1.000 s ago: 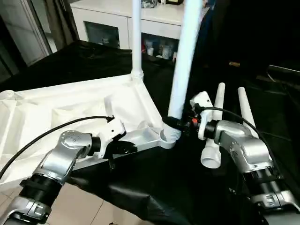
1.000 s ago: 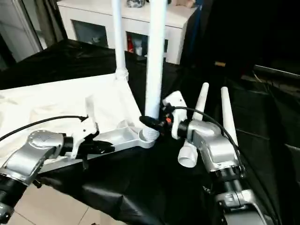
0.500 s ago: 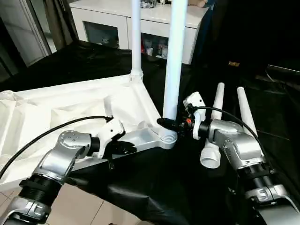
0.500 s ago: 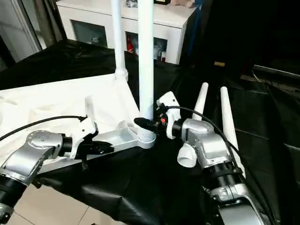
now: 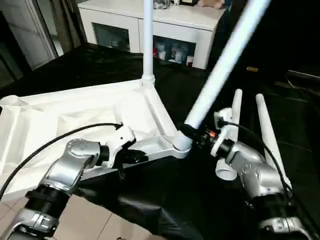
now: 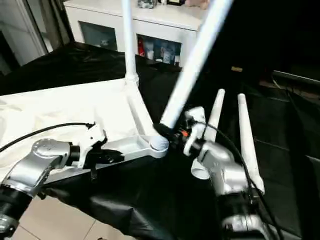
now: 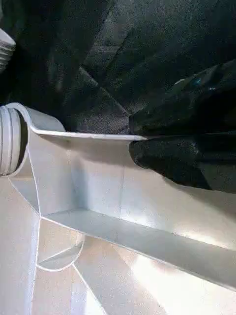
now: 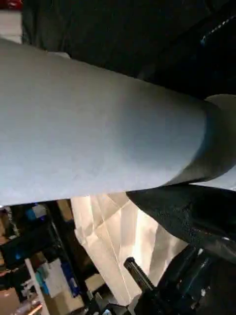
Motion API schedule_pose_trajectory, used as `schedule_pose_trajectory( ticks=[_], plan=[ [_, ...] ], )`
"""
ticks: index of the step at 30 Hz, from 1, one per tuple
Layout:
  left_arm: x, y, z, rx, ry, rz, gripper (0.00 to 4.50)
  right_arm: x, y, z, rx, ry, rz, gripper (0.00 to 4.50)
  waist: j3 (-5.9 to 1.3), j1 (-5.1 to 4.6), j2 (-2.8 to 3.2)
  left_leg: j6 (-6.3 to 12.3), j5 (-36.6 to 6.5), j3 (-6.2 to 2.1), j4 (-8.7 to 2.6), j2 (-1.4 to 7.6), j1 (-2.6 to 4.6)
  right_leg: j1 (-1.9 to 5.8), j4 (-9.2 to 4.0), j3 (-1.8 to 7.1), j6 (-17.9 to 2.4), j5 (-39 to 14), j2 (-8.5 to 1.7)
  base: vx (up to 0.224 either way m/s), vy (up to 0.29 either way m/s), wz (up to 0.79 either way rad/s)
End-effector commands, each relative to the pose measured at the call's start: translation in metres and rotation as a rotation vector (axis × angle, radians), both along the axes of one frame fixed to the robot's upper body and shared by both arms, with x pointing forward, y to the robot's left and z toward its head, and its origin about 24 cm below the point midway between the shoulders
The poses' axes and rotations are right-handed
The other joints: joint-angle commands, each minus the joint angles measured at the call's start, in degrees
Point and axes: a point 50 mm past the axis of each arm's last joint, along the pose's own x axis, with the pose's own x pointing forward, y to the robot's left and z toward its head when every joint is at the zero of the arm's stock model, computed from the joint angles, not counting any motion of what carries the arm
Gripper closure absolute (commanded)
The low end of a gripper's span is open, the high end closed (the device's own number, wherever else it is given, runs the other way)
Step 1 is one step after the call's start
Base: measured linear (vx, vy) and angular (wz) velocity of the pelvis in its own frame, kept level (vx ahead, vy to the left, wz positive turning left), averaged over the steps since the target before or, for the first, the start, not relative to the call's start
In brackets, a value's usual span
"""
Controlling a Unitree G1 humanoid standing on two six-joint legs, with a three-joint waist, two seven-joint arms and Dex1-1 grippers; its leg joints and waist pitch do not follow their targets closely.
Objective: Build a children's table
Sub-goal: Insert table leg to table base
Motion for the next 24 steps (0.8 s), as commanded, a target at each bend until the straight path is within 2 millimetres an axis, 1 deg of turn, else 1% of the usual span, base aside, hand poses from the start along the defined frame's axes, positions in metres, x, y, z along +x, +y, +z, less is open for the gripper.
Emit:
schedule_pose_trajectory(
  ticks=[1,3,4,5,6,7,8,9,10,12,13,16,17,18,19,20,21,24],
  plan=[
    [0.011,0.003,0.013,-0.081,-0.076,0.084,4.50,-0.007,-0.007,-0.007,0.009,-0.006,-0.041,2.60,-3.72,0.26,-0.63,2.57,-7.06,-0.09,-4.28,1.34,-0.37,3.59,-5.35,2.60,-3.92,-26.74,-4.41,0.000,0.000,0.00],
    [0.012,0.003,0.013,-0.080,-0.078,0.085,4.50,-0.010,-0.006,-0.008,-0.014,-0.024,-0.030,2.60,-3.78,0.34,-0.65,2.52,-7.09,-0.18,-4.35,1.37,-0.42,3.68,-5.19,2.53,-3.99,-26.76,-4.49,0.000,0.000,0.00],
    [0.012,0.003,0.013,-0.078,-0.079,0.085,4.50,-0.013,-0.005,-0.009,-0.053,-0.046,-0.003,2.61,-3.76,0.44,-0.22,2.43,-7.19,-0.22,-4.35,1.36,-0.46,3.64,-5.23,2.52,-4.01,-26.75,-4.47,0.000,0.000,0.00],
    [0.012,0.003,0.013,-0.075,-0.080,0.082,4.50,-0.016,-0.002,-0.010,-0.098,-0.062,0.034,2.61,-3.73,0.45,-0.51,2.40,-7.26,-0.22,-4.40,1.36,-0.50,3.68,-5.20,2.48,-3.70,-26.48,-4.37,0.000,0.000,0.00],
    [0.012,0.003,0.014,-0.074,-0.080,0.081,4.50,-0.017,-0.001,-0.010,-0.104,-0.063,0.041,2.61,-3.75,0.44,-0.59,2.43,-7.15,-0.23,-4.40,1.33,-0.59,3.80,-5.22,2.50,-3.55,-26.33,-4.35,0.000,0.000,0.00],
    [0.012,0.003,0.013,-0.067,-0.079,0.072,4.50,-0.018,0.003,-0.008,-0.150,-0.069,0.094,2.61,-3.73,0.41,-0.44,2.48,-7.39,-0.19,-4.35,1.28,-0.52,3.70,-5.26,2.51,-3.61,-26.45,-4.30,0.000,0.000,0.00],
    [0.012,0.003,0.013,-0.067,-0.079,0.072,4.50,-0.018,0.003,-0.008,-0.150,-0.069,0.094,2.61,-3.74,0.42,-0.48,2.56,-7.40,-0.19,-4.33,1.24,-0.54,3.77,-5.28,2.50,-3.46,-26.63,-4.26,0.000,0.000,0.00],
    [0.012,0.003,0.013,-0.060,-0.077,0.065,4.50,-0.017,0.005,-0.007,-0.170,-0.071,0.117,2.61,-3.69,0.42,-0.45,2.57,-7.63,-0.18,-4.32,1.23,-0.46,3.63,-5.33,2.51,-3.45,-27.01,-4.23,0.000,0.000,0.00],
    [0.011,0.003,0.013,-0.056,-0.076,0.060,4.50,-0.016,0.006,-0.005,-0.183,-0.070,0.135,2.61,-3.71,0.42,-0.53,2.64,-7.72,-0.15,-4.27,1.15,-0.46,3.69,-5.44,2.50,-3.22,-27.78,-4.31,0.000,0.000,0.00],
    [0.011,0.003,0.012,-0.055,-0.076,0.059,4.50,-0.016,0.006,-0.005,-0.184,-0.069,0.137,2.61,-3.68,0.43,-0.48,2.70,-7.85,-0.17,-4.28,1.18,-0.44,3.60,-5.55,2.48,-3.10,-28.50,-4.30,0.000,0.000,0.00],
    [0.010,0.002,0.012,-0.046,-0.073,0.043,4.50,-0.012,0.010,-0.001,-0.213,-0.062,0.188,2.61,-3.71,0.42,-0.76,2.70,-7.56,-0.24,-4.28,1.16,-0.51,3.71,-5.36,2.42,-3.06,-28.46,-4.29,0.000,0.000,0.00],
    [0.009,0.001,0.011,-0.045,-0.070,0.031,4.50,-0.010,0.014,0.001,-0.231,-0.054,0.236,2.61,-3.73,0.37,-0.69,2.84,-7.26,-0.17,-4.21,1.21,-0.55,3.66,-5.33,2.48,-3.19,-27.68,-4.28,0.000,0.000,0.00],
    [0.008,0.001,0.010,-0.041,-0.065,0.015,4.50,-0.008,0.017,0.001,-0.262,-0.028,0.291,2.61,-3.76,0.44,-0.99,2.96,-7.15,-0.19,-4.22,1.24,-0.48,3.66,-5.24,2.44,-3.35,-27.50,-4.32,0.000,0.000,0.00],
    [0.007,0.001,0.009,-0.040,-0.064,0.013,4.50,-0.008,0.017,0.000,-0.270,-0.022,0.302,2.61,-3.77,0.36,-0.89,2.95,-7.02,-0.27,-4.28,1.28,-0.56,3.74,-5.09,2.41,-3.65,-27.16,-4.32,0.000,0.000,0.00],
    [0.006,0.001,0.008,-0.030,-0.061,0.000,4.50,-0.007,0.019,-0.001,-0.303,-0.001,0.348,2.61,-3.75,0.33,-0.86,3.02,-7.12,-0.18,-4.20,1.31,-0.45,3.60,-5.19,2.44,-3.83,-26.81,-4.26,0.000,0.000,0.00],
    [0.006,0.001,0.008,-0.025,-0.060,-0.004,4.50,-0.007,0.019,-0.002,-0.313,0.003,0.364,2.61,-3.75,0.27,-0.80,3.11,-7.01,-0.16,-4.18,1.32,-0.58,3.69,-5.10,2.49,-4.30,-26.30,-4.34,0.000,0.000,0.00],
    [0.005,0.001,0.008,-0.023,-0.060,-0.007,4.50,-0.006,0.020,-0.003,-0.327,0.016,0.385,2.61,-3.78,0.40,-0.80,3.12,-6.91,-0.14,-4.14,1.34,-0.48,3.66,-5.10,2.50,-4.35,-26.03,-4.34,0.000,0.000,0.00],
    [0.004,0.001,0.008,-0.021,-0.056,-0.013,4.50,-0.004,0.020,-0.006,-0.367,0.039,0.436,2.61,-3.82,0.39,-0.80,3.07,-6.87,-0.12,-4.13,1.39,-0.38,3.65,-4.99,2.55,-4.61,-25.47,-4.39,0.000,0.000,0.00]
  ],
)
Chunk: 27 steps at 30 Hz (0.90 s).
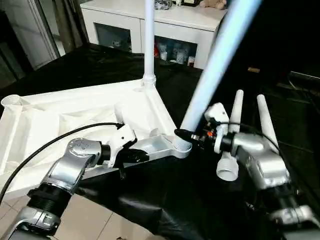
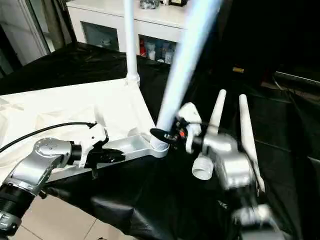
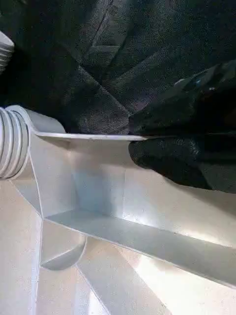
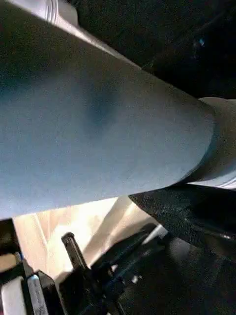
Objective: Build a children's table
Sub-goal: Insert table leg to table base
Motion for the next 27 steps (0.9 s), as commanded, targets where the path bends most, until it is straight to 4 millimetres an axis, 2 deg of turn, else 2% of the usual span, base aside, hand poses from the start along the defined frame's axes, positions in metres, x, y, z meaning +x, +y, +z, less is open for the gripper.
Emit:
schedule_pose_trajectory(
  ticks=[1,9,12,15,16,21,27],
  plan=[
    [0.003,-0.001,0.008,-0.033,-0.048,0.004,4.50,-0.013,0.012,-0.030,-0.078,0.149,0.123,2.61,-3.62,0.18,-0.62,2.94,-6.75,-0.16,-4.10,1.35,-0.58,3.78,-4.89,2.53,-4.86,-24.98,-4.32,0.000,0.000,0.00],
    [0.004,-0.001,0.010,-0.030,-0.052,-0.005,4.50,-0.022,0.005,-0.040,-0.132,0.211,0.227,2.61,-3.71,0.27,-0.84,2.68,-8.23,-0.19,-4.16,1.46,-0.29,3.72,-4.99,2.54,-4.94,-25.22,-4.30,0.000,0.000,0.00],
    [0.004,-0.001,0.010,-0.031,-0.052,-0.005,4.50,-0.024,0.002,-0.043,-0.134,0.219,0.217,2.61,-3.71,0.30,-0.60,2.46,-9.08,-0.25,-4.23,1.47,-0.19,3.68,-5.20,2.47,-4.73,-26.21,-4.28,0.000,0.000,0.00],
    [0.005,0.000,0.009,-0.029,-0.051,-0.005,4.50,-0.021,0.000,-0.042,-0.112,0.220,0.181,2.61,-3.74,0.31,-0.77,2.35,-9.24,-0.26,-4.24,1.41,-0.24,3.74,-5.27,2.44,-4.58,-26.68,-4.30,0.000,0.000,0.00],
    [0.005,0.000,0.009,-0.027,-0.051,-0.004,4.50,-0.019,-0.002,-0.041,-0.099,0.221,0.165,2.61,-3.78,0.27,-0.62,2.28,-9.31,-0.29,-4.25,1.43,-0.23,3.72,-5.30,2.41,-4.61,-26.75,-4.25,0.000,0.000,0.00],
    [0.006,-0.001,0.009,-0.027,-0.054,-0.005,4.50,-0.017,-0.002,-0.039,-0.064,0.234,0.152,2.61,-3.78,0.26,-0.61,2.19,-9.70,-0.31,-4.25,1.44,-0.17,3.68,-5.36,2.38,-4.60,-27.08,-4.26,0.000,0.000,0.00],
    [0.007,-0.002,0.010,-0.025,-0.059,-0.003,4.50,-0.020,-0.001,-0.048,-0.055,0.260,0.142,2.61,-3.75,0.29,-0.67,2.15,-9.93,-0.30,-4.28,1.44,-0.17,3.62,-5.45,2.40,-4.54,-27.45,-4.30,0.000,0.000,0.00]
  ],
)
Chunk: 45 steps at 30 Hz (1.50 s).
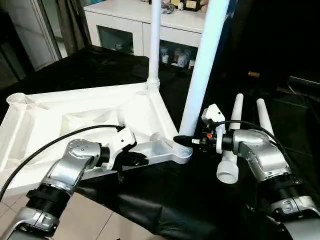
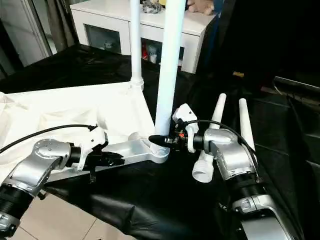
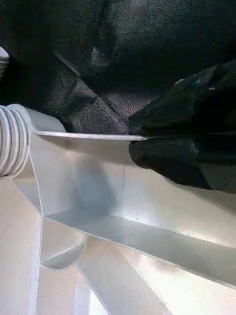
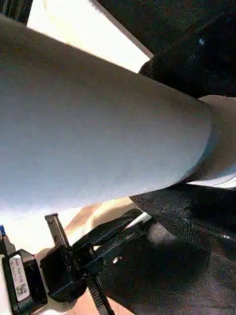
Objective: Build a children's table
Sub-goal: Insert table leg to table base
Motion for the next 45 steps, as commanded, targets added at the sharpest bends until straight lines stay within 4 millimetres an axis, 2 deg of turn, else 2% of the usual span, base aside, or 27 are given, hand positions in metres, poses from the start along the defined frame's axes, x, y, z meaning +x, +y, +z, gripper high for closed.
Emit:
schedule_pose_trajectory(
  ticks=[1,5,12,15,18,19,20,21,22,23,24,25,26,27,28,29,30,31,32,33,34,35,36,37,40,42,45],
  plan=[
    [0.010,-0.002,0.013,-0.039,-0.071,0.030,4.50,-0.020,0.004,-0.039,-0.033,0.194,0.056,2.61,-2.99,0.16,-0.04,2.12,-10.07,-0.33,-4.34,1.47,-0.32,3.47,-5.42,2.39,-4.43,-27.68,-4.31,0.000,0.000,0.00],
    [0.007,-0.001,0.014,-0.037,-0.067,-0.001,4.50,-0.023,0.004,-0.041,-0.043,0.190,0.086,2.61,-3.00,0.19,0.24,2.07,-10.39,-0.40,-4.37,1.48,-0.23,3.39,-5.44,2.39,-4.27,-28.02,-4.34,0.000,0.000,0.00],
    [0.009,0.001,0.015,-0.026,-0.070,-0.003,4.50,-0.022,0.002,-0.042,-0.033,0.192,0.077,2.61,-3.05,0.13,0.18,2.08,-10.51,-0.41,-4.45,1.60,-0.29,3.47,-5.23,2.43,-5.28,-26.16,-4.32,0.000,0.000,0.00],
    [0.013,0.001,0.016,-0.030,-0.077,0.034,4.50,-0.017,0.003,-0.043,-0.029,0.175,0.011,2.61,-2.92,0.06,0.16,1.93,-11.47,-0.39,-4.45,1.50,-0.17,3.35,-5.51,2.37,-4.90,-28.24,-4.34,0.000,0.000,0.00],
    [0.017,0.002,0.017,-0.030,-0.080,0.074,4.50,-0.010,0.005,-0.044,-0.047,0.151,-0.082,2.61,-2.43,-0.16,0.10,1.47,-13.84,-0.42,-4.47,1.22,0.18,2.88,-6.45,2.08,-3.02,-34.50,-4.35,0.000,0.000,0.00],
    [0.019,0.002,0.018,-0.030,-0.079,0.092,4.50,-0.008,0.006,-0.045,-0.057,0.146,-0.117,2.61,-2.08,-0.44,-0.16,1.14,-16.01,-0.47,-4.35,1.02,0.59,2.57,-7.29,1.66,-1.36,-39.63,-4.41,0.000,0.000,0.00],
    [0.019,0.002,0.018,-0.030,-0.079,0.092,4.50,-0.008,0.006,-0.045,-0.057,0.146,-0.117,2.61,-1.80,-0.83,0.05,0.68,-18.68,-0.75,-4.14,0.74,1.15,2.37,-8.20,0.92,0.55,-44.67,-4.52,0.000,0.000,0.00],
    [0.023,0.002,0.019,-0.033,-0.082,0.134,4.50,-0.004,0.008,-0.046,-0.069,0.135,-0.182,2.61,-1.88,-0.92,0.07,0.48,-19.45,-0.87,-4.06,0.74,1.50,2.30,-8.54,0.60,1.18,-45.95,-4.64,0.000,0.000,0.00],
    [0.027,0.003,0.021,-0.031,-0.078,0.177,4.50,0.000,0.011,-0.048,-0.079,0.126,-0.242,2.61,-2.05,-1.35,0.58,0.56,-20.68,-1.23,-4.35,0.98,1.79,2.68,-8.93,-0.08,0.98,-44.68,-4.72,0.000,0.000,0.00],
    [0.027,0.003,0.021,-0.031,-0.078,0.181,4.50,0.000,0.012,-0.048,-0.080,0.125,-0.248,2.61,-2.00,-2.12,1.26,0.46,-23.08,-1.85,-5.02,1.67,1.54,3.56,-9.17,-1.49,0.35,-41.75,-4.72,0.000,0.000,0.00],
    [0.032,0.004,0.023,-0.026,-0.075,0.231,4.50,0.004,0.017,-0.050,-0.090,0.119,-0.337,2.61,-1.98,-2.61,1.05,0.45,-24.46,-2.07,-5.33,2.03,1.36,4.04,-9.31,-2.08,0.41,-40.30,-4.68,-0.054,0.042,-0.12],
    [0.035,0.004,0.023,-0.024,-0.065,0.261,4.50,0.007,0.019,-0.053,-0.090,0.129,-0.411,2.61,-1.89,-3.14,2.02,0.23,-28.67,-2.63,-6.05,2.99,1.30,5.02,-9.15,-3.45,0.08,-36.61,-4.63,-0.057,0.045,-0.15],
    [0.036,0.004,0.024,-0.023,-0.062,0.270,4.50,0.008,0.020,-0.053,-0.089,0.134,-0.428,2.61,-1.85,-3.33,2.52,0.13,-34.84,-3.26,-7.76,4.98,0.74,6.53,-6.71,-3.54,-0.83,-30.09,-4.34,-0.057,0.045,-0.15],
    [0.037,0.004,0.024,-0.021,-0.055,0.289,4.50,0.009,0.022,-0.055,-0.087,0.147,-0.468,2.61,-1.45,-3.22,2.88,-0.12,-39.06,-3.68,-9.56,6.36,-0.28,7.49,-3.38,-3.24,-1.55,-25.82,-3.99,-0.096,0.018,-0.10],
    [0.043,0.000,0.024,-0.012,-0.038,0.358,4.50,0.014,0.030,-0.062,-0.102,0.191,-0.598,2.61,-0.95,-1.44,3.30,-1.01,-45.69,-2.58,-12.65,7.75,-1.93,7.96,3.90,-1.37,-3.27,-16.25,-3.55,-0.080,-0.027,0.09],
    [0.046,-0.003,0.024,-0.005,-0.030,0.386,4.50,0.015,0.035,-0.064,-0.105,0.205,-0.630,2.61,-0.35,-1.16,1.83,-1.21,-45.86,0.16,-12.62,5.73,0.00,5.73,4.56,0.43,-3.31,-18.96,-2.52,-0.080,-0.027,0.09],
    [0.049,-0.007,0.024,0.001,-0.033,0.416,4.50,0.016,0.042,-0.066,-0.100,0.229,-0.664,2.61,-0.91,-1.22,-0.36,-2.31,-40.74,-0.43,-8.26,3.16,2.48,3.30,-0.76,2.35,-1.62,-33.83,-4.09,0.027,-0.103,0.15],
    [0.051,-0.012,0.023,0.008,-0.031,0.442,4.50,0.017,0.048,-0.067,-0.091,0.248,-0.694,2.61,-0.58,-0.85,-1.66,-1.49,-19.71,0.20,3.95,-1.36,6.93,-2.92,-10.92,0.88,2.91,-64.26,-9.09,0.023,-0.100,-0.17],
    [0.053,-0.018,0.022,0.015,-0.027,0.466,4.50,0.018,0.055,-0.068,-0.078,0.272,-0.723,2.61,-1.89,0.08,-1.36,0.29,-7.42,-1.60,0.95,0.22,-0.11,4.79,-7.90,3.20,2.70,-59.96,-11.81,0.023,-0.100,-0.17],
    [0.054,-0.028,0.021,0.021,-0.028,0.486,4.50,0.018,0.063,-0.069,-0.069,0.307,-0.750,2.61,-1.76,0.64,-0.65,-0.26,-6.39,-2.09,-1.29,1.00,-0.94,5.72,-7.25,2.20,2.20,-54.57,-10.99,0.034,-0.002,-0.37],
    [0.055,-0.030,0.021,0.023,-0.028,0.491,4.50,0.018,0.066,-0.069,-0.067,0.316,-0.757,2.61,-2.35,0.40,0.03,-2.12,-9.43,-2.06,-4.26,1.75,-0.36,4.51,-5.40,0.53,0.92,-40.36,-7.02,0.000,0.000,0.00],
    [0.055,-0.037,0.021,0.016,-0.020,0.493,4.50,0.018,0.070,-0.069,-0.075,0.319,-0.755,2.61,-2.45,0.24,0.29,-3.06,-12.65,-1.66,-4.84,1.99,1.13,3.75,-4.97,0.32,-1.83,-29.96,-5.66,0.000,0.000,0.00],
    [0.055,-0.043,0.021,0.012,-0.017,0.495,4.50,0.018,0.074,-0.069,-0.091,0.313,-0.748,2.61,-2.38,0.12,-0.13,-2.95,-13.08,-1.46,-5.05,1.91,1.30,3.83,-4.84,0.38,-3.10,-26.83,-5.49,0.000,0.000,0.00],
    [0.055,-0.050,0.019,0.015,-0.011,0.503,4.50,0.018,0.078,-0.069,-0.116,0.297,-0.739,2.61,-2.13,0.10,-0.13,-2.55,-14.07,-1.12,-5.34,1.78,1.29,3.96,-4.83,0.48,-4.72,-25.35,-5.33,0.000,0.000,0.00],
    [0.056,-0.051,0.017,0.033,-0.013,0.528,4.50,0.019,0.081,-0.068,-0.121,0.294,-0.745,2.61,-1.55,-0.28,0.07,-1.77,-20.81,-1.21,-5.18,1.42,2.11,3.46,-7.05,-0.37,-1.43,-38.40,-5.84,0.000,0.000,0.00],
    [0.056,-0.049,0.014,0.044,-0.007,0.549,4.50,0.020,0.082,-0.067,-0.131,0.284,-0.738,2.61,-1.65,-0.50,0.29,-1.77,-22.43,-1.55,-5.46,1.68,2.21,3.64,-7.56,-0.86,-0.31,-38.75,-5.93,0.000,0.000,0.00],
    [0.056,-0.045,0.012,0.062,-0.007,0.551,4.50,0.018,0.085,-0.069,-0.139,0.297,-0.707,2.61,-1.90,-0.67,0.59,-1.48,-21.64,-1.80,-6.16,2.08,1.82,4.36,-7.31,-0.93,-1.25,-33.84,-6.03,0.000,0.000,0.00]
  ],
)
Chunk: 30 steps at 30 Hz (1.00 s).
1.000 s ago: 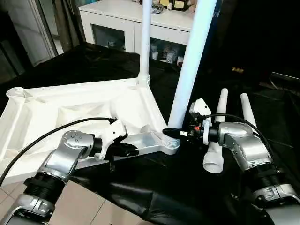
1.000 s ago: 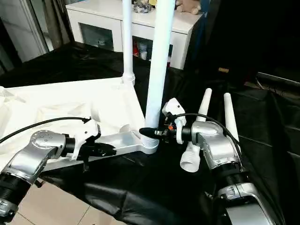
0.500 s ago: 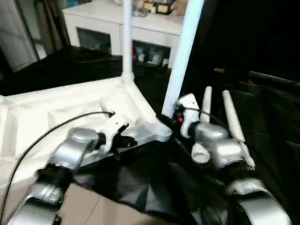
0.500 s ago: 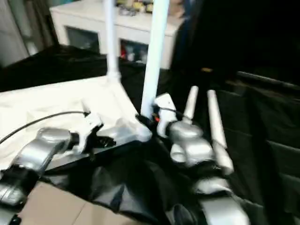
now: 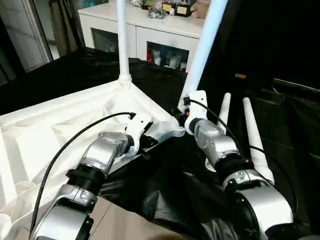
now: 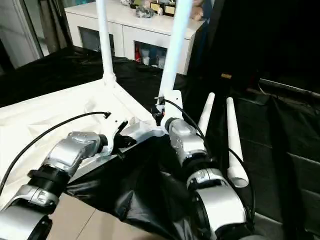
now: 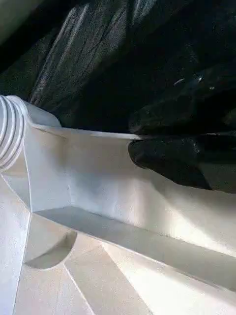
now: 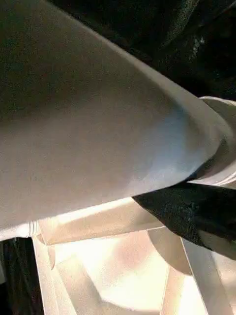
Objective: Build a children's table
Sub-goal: Insert table leg to table base
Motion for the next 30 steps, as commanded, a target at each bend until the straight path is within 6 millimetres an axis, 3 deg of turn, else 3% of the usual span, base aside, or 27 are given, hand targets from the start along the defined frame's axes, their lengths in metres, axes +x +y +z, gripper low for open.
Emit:
schedule_pose_trajectory(
  ticks=[1,4,9,10,11,16,18,19,20,22,24,25,27,30],
  plan=[
    [0.013,0.002,0.015,0.042,-0.081,0.084,4.50,-0.037,0.026,-0.057,0.013,0.276,0.120,2.61,-2.27,-0.43,1.30,-0.28,-21.28,-0.76,-5.20,1.60,-0.23,1.72,-6.57,2.75,-1.17,-29.87,-4.56,0.000,0.000,0.00],
    [0.012,0.001,0.017,0.030,-0.095,0.042,4.50,-0.040,0.033,-0.057,0.044,0.295,0.201,2.61,-2.16,-0.45,1.30,-0.38,-22.10,-0.63,-5.23,1.53,0.05,1.37,-6.64,3.00,-1.83,-29.76,-4.67,0.000,0.000,0.00],
    [0.003,0.003,0.019,0.019,-0.109,-0.087,4.50,-0.043,0.036,-0.050,0.106,0.302,0.424,2.61,-2.33,-0.36,0.87,0.49,-20.70,-0.62,-5.36,1.71,-0.38,1.77,-6.48,3.38,-2.00,-30.05,-5.12,0.000,0.000,0.00],
    [-0.006,0.007,0.018,0.016,-0.085,-0.178,4.50,-0.045,0.029,-0.047,0.109,0.301,0.577,2.61,-2.39,-0.29,0.74,1.07,-18.28,-0.47,-5.37,1.81,-0.56,1.85,-6.03,3.73,-3.23,-27.76,-5.18,0.000,0.000,0.00],
    [-0.011,0.009,0.018,0.012,-0.078,-0.220,4.50,-0.046,0.026,-0.045,0.107,0.304,0.631,2.61,-2.40,-0.38,0.77,1.75,-16.03,-0.47,-5.44,2.00,-1.25,2.30,-5.55,4.04,-4.33,-24.81,-5.24,0.000,0.000,0.00],
    [-0.030,0.022,0.020,0.012,-0.038,-0.355,4.50,-0.047,0.002,-0.039,0.106,0.337,0.814,2.61,-2.81,-0.59,0.85,2.24,-11.71,0.14,-4.92,2.29,-0.74,1.84,-4.22,4.44,-9.38,-17.45,-4.73,0.067,-0.036,0.05],
    [-0.035,0.025,0.021,0.008,-0.038,-0.394,4.50,-0.049,-0.003,-0.038,0.099,0.340,0.862,2.61,-3.04,-0.62,0.80,2.22,-8.77,0.13,-4.79,2.39,-1.13,2.33,-3.29,4.63,-11.05,-12.25,-4.59,0.082,-0.031,0.05],
    [-0.045,0.032,0.026,0.002,-0.038,-0.464,4.50,-0.052,-0.014,-0.036,0.075,0.340,0.975,2.61,-3.20,-0.72,0.76,2.31,-6.86,0.13,-4.64,2.36,-1.34,2.55,-2.74,4.61,-11.93,-8.27,-4.34,0.074,-0.005,-0.03],
    [-0.045,0.032,0.026,0.002,-0.038,-0.464,4.50,-0.052,-0.014,-0.036,0.075,0.340,0.975,2.61,-3.25,-0.83,0.56,3.20,-5.63,0.23,-4.45,2.28,-1.65,2.85,-2.32,4.61,-12.76,-4.87,-4.17,0.074,-0.005,-0.03],
    [-0.051,0.038,0.030,0.001,-0.041,-0.490,4.50,-0.056,-0.022,-0.035,0.056,0.339,1.059,2.61,-3.44,-0.66,0.77,4.17,-3.39,0.48,-4.08,2.26,-1.14,2.61,-1.88,4.58,-14.34,-0.61,-4.01,0.068,0.010,0.02],
    [-0.052,0.041,0.031,0.005,-0.043,-0.491,4.50,-0.058,-0.025,-0.034,0.052,0.336,1.097,2.61,-3.48,-0.63,0.69,4.82,-1.86,0.53,-3.98,2.27,-1.18,2.76,-1.61,4.58,-15.20,1.53,-3.91,0.032,0.007,0.02],
    [-0.052,0.046,0.032,0.017,-0.042,-0.484,4.50,-0.060,-0.029,-0.034,0.053,0.337,1.130,2.61,-3.43,-0.40,0.67,5.09,-2.16,0.63,-3.98,2.21,-0.83,2.57,-1.73,4.54,-15.27,1.00,-3.83,0.000,0.000,0.00],
    [-0.052,0.052,0.033,0.034,-0.044,-0.472,4.50,-0.063,-0.033,-0.034,0.064,0.349,1.157,2.61,-3.28,-0.20,0.61,5.01,-3.10,0.67,-4.10,2.28,-1.02,2.76,-1.90,4.67,-14.90,-1.06,-3.97,0.000,0.000,0.00],
    [-0.049,0.059,0.034,0.057,-0.048,-0.442,4.50,-0.066,-0.038,-0.037,0.067,0.360,1.179,2.61,-3.05,0.11,0.63,3.79,-6.22,0.73,-4.40,2.36,-0.74,2.58,-2.53,4.82,-13.48,-6.26,-4.10,0.000,0.000,0.00]
  ],
)
